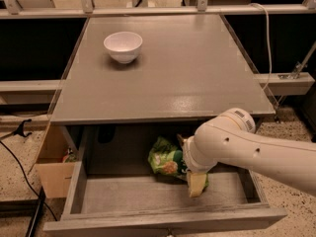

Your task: Place green rice chip bag into top drawer

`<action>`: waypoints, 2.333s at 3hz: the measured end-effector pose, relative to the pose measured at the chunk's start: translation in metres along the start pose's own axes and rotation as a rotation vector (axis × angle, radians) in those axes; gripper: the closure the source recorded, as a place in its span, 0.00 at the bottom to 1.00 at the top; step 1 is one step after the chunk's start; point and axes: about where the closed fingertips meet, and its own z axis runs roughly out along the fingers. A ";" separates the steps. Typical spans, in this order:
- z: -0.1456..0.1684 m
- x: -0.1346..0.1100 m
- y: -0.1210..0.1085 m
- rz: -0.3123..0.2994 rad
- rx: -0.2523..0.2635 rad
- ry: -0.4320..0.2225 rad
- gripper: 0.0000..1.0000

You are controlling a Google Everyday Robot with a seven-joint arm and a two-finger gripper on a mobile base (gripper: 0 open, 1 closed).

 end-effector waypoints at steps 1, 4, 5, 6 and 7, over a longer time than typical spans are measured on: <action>-0.019 0.014 -0.006 0.015 0.081 0.025 0.00; -0.096 0.053 -0.001 0.105 0.182 0.040 0.50; -0.129 0.054 0.006 0.114 0.194 0.035 0.73; -0.172 0.056 0.005 0.106 0.219 0.057 0.97; -0.220 0.069 -0.009 0.082 0.236 0.120 1.00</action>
Offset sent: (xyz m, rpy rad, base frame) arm 0.0041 -0.0449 0.0459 -0.0128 -0.1873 -0.0952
